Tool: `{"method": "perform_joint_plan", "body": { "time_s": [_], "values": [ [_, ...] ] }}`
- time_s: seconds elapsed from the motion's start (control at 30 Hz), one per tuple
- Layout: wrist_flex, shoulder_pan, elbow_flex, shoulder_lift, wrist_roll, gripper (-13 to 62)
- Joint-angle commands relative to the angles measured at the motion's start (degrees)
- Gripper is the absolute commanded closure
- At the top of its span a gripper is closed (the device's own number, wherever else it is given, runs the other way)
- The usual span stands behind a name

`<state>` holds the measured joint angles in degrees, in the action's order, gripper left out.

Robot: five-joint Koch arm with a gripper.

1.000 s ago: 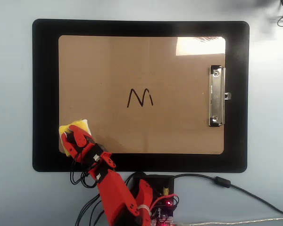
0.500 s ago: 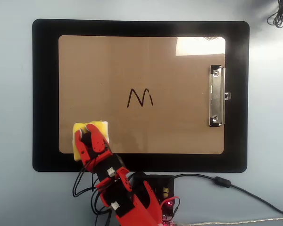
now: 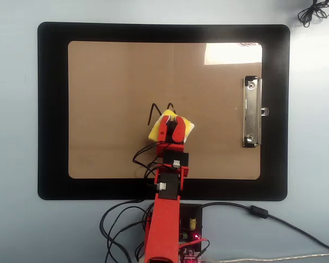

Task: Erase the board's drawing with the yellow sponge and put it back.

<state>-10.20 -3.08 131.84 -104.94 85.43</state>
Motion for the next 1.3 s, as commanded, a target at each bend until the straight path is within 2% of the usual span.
{"method": "perform_joint_plan", "body": {
  "time_s": [0.0, 0.1, 0.23, 0.37, 0.47, 0.57, 0.77, 0.87, 0.93, 1.17, 1.27],
  "values": [
    [11.5, -1.2, 1.3, 0.4, 0.4, 57.5],
    [24.2, -1.7, 8.7, 4.0, 0.5, 57.5],
    [41.7, -5.6, 11.3, 16.3, 0.5, 57.5],
    [49.2, -6.8, -2.5, 33.8, 0.5, 57.6],
    [48.7, -7.4, -15.7, 42.5, 0.5, 57.5],
    [47.3, -7.6, -12.9, 41.4, 0.5, 57.5],
    [46.9, -7.3, 17.1, 14.2, 0.4, 57.5],
    [46.2, -6.3, 25.4, 5.4, 0.4, 57.5],
    [46.1, -4.4, 24.2, 7.6, 0.6, 57.5],
    [46.4, -0.5, -9.4, 40.3, 0.8, 57.5],
    [46.6, -0.5, -9.4, 41.0, 0.9, 57.5]
  ]
}}
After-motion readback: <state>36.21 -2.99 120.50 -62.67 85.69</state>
